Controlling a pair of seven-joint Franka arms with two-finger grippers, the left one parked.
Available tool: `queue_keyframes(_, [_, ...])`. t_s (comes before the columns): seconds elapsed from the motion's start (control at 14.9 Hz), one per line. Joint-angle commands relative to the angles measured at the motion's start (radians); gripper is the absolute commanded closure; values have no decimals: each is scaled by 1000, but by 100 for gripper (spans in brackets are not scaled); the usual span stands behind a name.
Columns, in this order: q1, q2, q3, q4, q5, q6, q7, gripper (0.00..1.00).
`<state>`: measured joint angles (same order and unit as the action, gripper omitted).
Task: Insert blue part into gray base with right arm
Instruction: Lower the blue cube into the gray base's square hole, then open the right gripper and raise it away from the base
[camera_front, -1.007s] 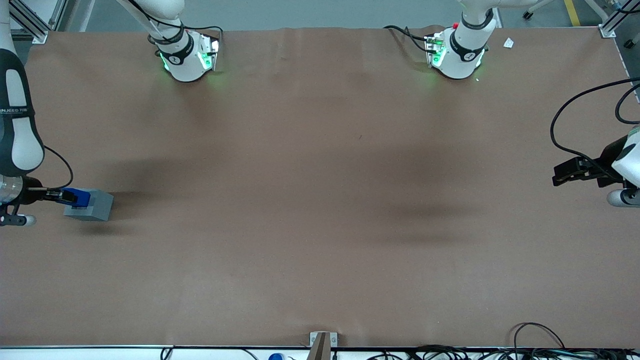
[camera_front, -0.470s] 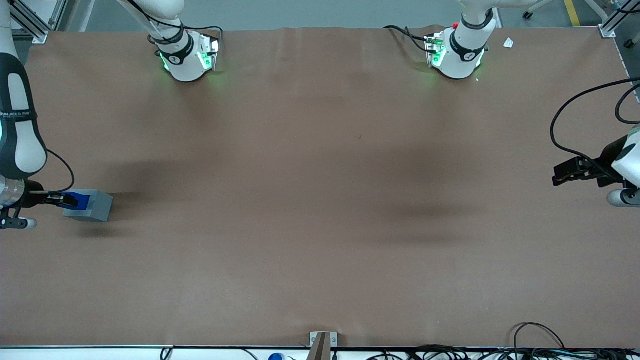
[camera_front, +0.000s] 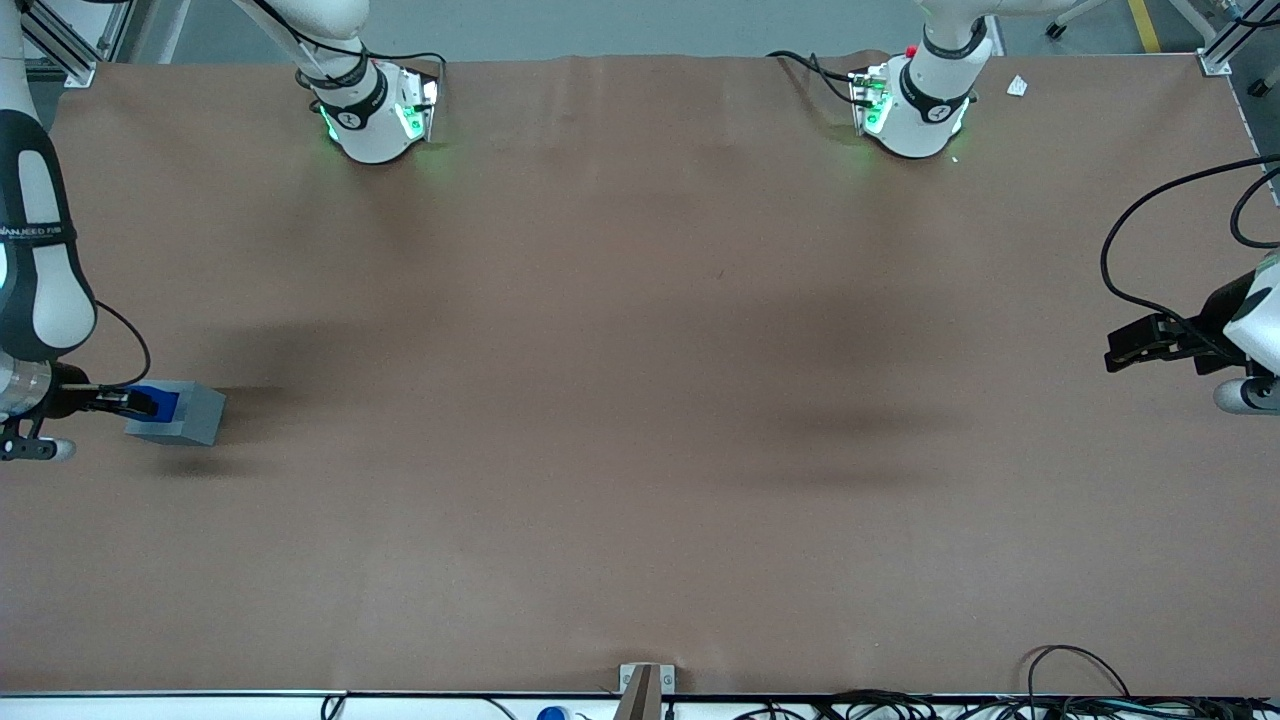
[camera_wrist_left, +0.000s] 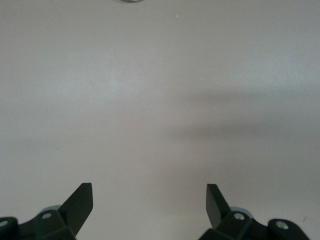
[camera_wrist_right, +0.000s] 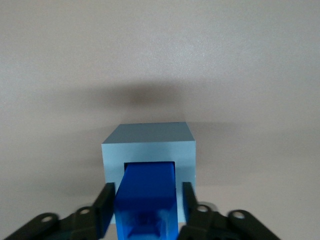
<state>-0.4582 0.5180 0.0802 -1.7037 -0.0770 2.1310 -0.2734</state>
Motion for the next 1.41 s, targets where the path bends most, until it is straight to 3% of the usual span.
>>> queue_keyframes(0.0, [-2,19,4,22,3,3,-1,0])
queue_keyframes(0.2, [3,8,10,36,10,-22,8,0])
queue_keyframes(0.47, [16,-100,29,81,8,-190,16,0])
queue_keyframes(0.87, [154,-260,27,226,6,-492,74,0])
queue_keyframes(1.34, [268,-403,29,219,14,-588,210,0])
